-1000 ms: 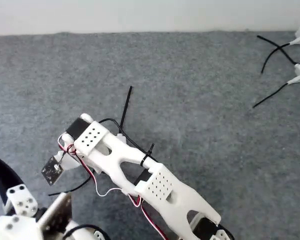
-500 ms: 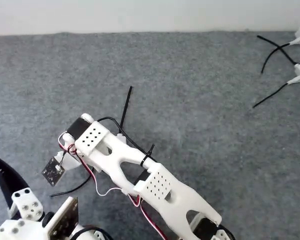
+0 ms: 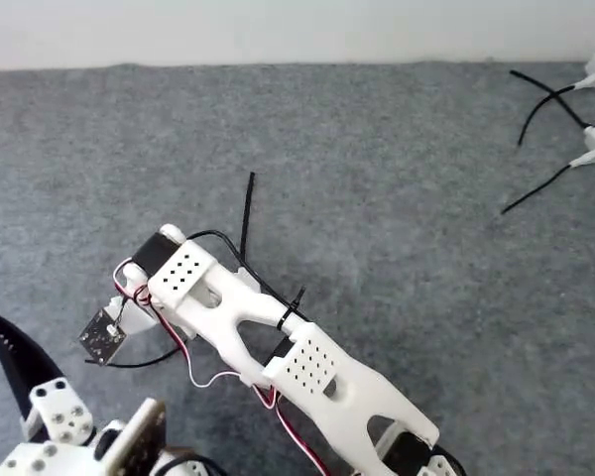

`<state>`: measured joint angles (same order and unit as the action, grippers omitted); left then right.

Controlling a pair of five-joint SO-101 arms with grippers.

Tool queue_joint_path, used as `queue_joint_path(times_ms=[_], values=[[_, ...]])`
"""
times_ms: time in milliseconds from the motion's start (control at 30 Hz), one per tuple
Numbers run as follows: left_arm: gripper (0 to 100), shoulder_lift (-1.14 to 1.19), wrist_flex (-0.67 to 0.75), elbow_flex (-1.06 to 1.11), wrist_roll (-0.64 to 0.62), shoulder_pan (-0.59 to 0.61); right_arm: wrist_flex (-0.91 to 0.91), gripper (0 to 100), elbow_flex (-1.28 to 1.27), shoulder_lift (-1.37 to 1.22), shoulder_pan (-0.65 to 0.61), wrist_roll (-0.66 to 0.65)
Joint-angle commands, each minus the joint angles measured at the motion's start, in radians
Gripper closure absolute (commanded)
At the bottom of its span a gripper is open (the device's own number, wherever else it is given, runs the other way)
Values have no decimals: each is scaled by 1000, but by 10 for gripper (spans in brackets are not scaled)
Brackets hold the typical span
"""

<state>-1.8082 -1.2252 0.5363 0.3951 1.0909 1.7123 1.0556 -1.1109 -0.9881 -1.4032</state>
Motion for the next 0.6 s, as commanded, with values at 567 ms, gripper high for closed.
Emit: queue_joint_path(times_ms=[567], values=[[684, -14, -32, 1, -20, 0, 87, 990, 107, 262, 24, 180]])
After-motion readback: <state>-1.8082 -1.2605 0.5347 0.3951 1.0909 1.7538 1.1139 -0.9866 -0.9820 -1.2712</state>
